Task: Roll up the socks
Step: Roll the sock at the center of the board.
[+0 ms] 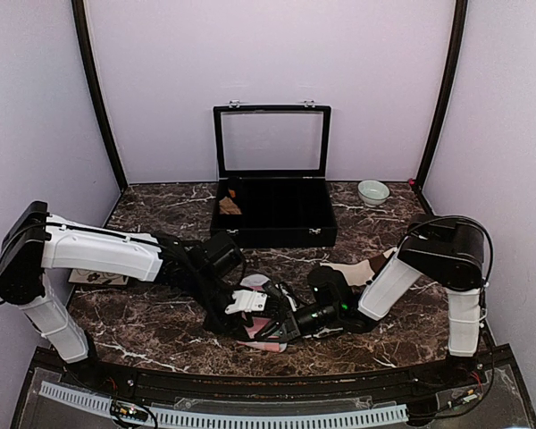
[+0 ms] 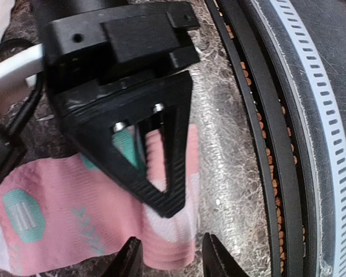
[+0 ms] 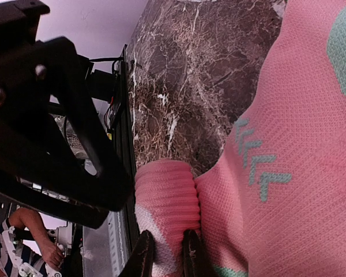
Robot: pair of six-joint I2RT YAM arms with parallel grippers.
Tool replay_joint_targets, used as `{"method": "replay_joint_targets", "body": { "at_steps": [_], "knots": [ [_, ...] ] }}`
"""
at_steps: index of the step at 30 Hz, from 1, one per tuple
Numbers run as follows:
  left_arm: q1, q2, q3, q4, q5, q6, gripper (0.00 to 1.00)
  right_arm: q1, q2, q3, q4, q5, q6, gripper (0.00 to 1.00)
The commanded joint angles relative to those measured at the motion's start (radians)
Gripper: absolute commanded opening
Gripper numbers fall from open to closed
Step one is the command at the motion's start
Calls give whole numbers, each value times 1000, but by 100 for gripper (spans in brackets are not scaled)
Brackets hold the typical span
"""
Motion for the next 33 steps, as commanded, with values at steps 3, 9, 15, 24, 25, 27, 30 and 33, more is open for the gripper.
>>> {"method": "replay_joint_targets", "body": {
  "at_steps": [3,9,15,24,25,27,30,33],
  "knots": [
    [-13,73,24,-27,46,-25,39,-45,153,-147,-500,157,-30,0],
    [-16,120,4,10,-13,-54,39,-45,160,-145,-497,155,-33,0],
    [-23,156,12,31,-20,-56,32,-45,160,-150,-483,152,-28,0],
    [-7,244,14,-2,4,-43,0,-45,-53,-226,-392,248,-77,34],
    [8,251,20,-14,28,-48,0,-45,-73,-234,-381,248,-87,35],
    [39,269,39,-49,77,-46,0,-43,-100,-243,-364,252,-98,36],
    [70,304,69,-97,114,-31,0,-42,-130,-268,-321,259,-110,37],
    [83,336,100,-143,149,-19,0,-39,-184,-309,-265,275,-124,34]
  ]
}}
